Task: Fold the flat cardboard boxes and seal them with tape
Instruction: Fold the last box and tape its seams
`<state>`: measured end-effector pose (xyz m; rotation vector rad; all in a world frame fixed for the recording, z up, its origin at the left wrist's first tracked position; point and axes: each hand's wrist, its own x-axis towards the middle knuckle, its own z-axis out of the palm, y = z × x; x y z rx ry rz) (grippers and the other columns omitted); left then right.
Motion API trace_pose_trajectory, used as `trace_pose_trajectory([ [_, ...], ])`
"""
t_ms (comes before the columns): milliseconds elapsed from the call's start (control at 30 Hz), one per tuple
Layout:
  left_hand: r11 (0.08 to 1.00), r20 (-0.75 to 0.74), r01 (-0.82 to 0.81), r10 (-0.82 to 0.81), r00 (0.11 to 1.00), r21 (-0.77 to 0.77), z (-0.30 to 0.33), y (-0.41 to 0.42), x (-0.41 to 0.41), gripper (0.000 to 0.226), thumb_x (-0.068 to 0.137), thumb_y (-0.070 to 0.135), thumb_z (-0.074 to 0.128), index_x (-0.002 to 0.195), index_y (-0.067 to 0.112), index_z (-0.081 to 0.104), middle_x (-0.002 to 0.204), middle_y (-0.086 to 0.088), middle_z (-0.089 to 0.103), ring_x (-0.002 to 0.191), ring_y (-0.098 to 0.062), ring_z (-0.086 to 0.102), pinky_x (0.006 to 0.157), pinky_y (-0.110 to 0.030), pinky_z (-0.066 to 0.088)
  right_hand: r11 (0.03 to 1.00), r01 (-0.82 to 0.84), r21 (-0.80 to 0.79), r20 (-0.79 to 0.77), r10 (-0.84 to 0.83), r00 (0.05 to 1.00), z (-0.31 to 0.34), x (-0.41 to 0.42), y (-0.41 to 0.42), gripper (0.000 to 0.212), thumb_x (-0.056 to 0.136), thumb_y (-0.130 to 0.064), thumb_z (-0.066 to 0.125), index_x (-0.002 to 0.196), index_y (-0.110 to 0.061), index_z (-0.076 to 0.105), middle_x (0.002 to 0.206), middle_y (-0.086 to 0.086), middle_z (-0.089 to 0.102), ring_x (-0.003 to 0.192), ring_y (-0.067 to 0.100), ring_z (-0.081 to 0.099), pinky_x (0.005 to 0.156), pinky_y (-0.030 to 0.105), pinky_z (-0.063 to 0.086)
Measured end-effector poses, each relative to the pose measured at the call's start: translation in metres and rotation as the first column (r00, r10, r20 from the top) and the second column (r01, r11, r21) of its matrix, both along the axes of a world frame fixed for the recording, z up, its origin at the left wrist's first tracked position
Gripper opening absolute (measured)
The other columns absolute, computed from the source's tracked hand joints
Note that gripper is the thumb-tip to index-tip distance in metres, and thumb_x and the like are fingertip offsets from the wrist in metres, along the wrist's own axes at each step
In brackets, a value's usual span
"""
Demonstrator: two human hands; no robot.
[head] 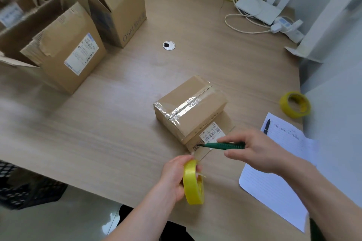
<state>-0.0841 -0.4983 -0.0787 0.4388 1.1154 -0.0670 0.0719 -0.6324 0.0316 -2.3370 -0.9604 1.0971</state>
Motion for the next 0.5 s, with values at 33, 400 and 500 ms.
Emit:
trace_pose_trajectory([
  [33, 1.0, 0.0, 0.019, -0.019, 1.0, 0.006, 0.0, 0.001, -0.002, 0.014, 0.085, 0.004, 0.068, 0.098, -0.001, 0.064, 0.067, -0.026, 0.064, 0.055, -0.03, 0.06, 0.04, -0.025, 0.047, 0.996, 0.088, 0.033, -0.043, -0.087, 0.995, -0.002, 0.0, -0.011, 0.032, 0.082, -0.034, 0.07, 0.107, -0.055, 0.068, 0.09, -0.026, 0.067, 0.079, -0.002, 0.061, 0.069, 0.024, 0.047],
  [400, 0.955, 0.137, 0.245, -0.269, 0.954, 0.165, 0.033, 0.004, -0.005, 0.001, 0.087, 0.005, 0.067, 0.087, 0.006, 0.066, 0.076, -0.027, 0.065, 0.056, -0.028, 0.061, 0.044, -0.027, 0.047, 0.759, 0.613, -0.218, 0.509, -0.448, 0.735, -0.081, -0.038, -0.092, 0.041, 0.094, -0.031, 0.048, 0.134, -0.027, 0.045, 0.091, -0.001, 0.059, 0.086, 0.024, 0.054, 0.075, 0.042, 0.048],
  [500, 0.907, 0.167, 0.308, -0.364, 0.916, 0.286, 0.046, 0.004, 0.001, 0.007, 0.089, 0.01, 0.066, 0.083, 0.01, 0.069, 0.082, -0.025, 0.068, 0.067, -0.029, 0.058, 0.054, -0.03, 0.049, 0.731, 0.681, 0.044, 0.299, -0.66, 0.69, -0.06, -0.06, -0.056, 0.049, 0.092, -0.038, 0.058, 0.14, -0.033, 0.048, 0.101, -0.004, 0.064, 0.098, 0.015, 0.059, 0.078, 0.034, 0.045],
])
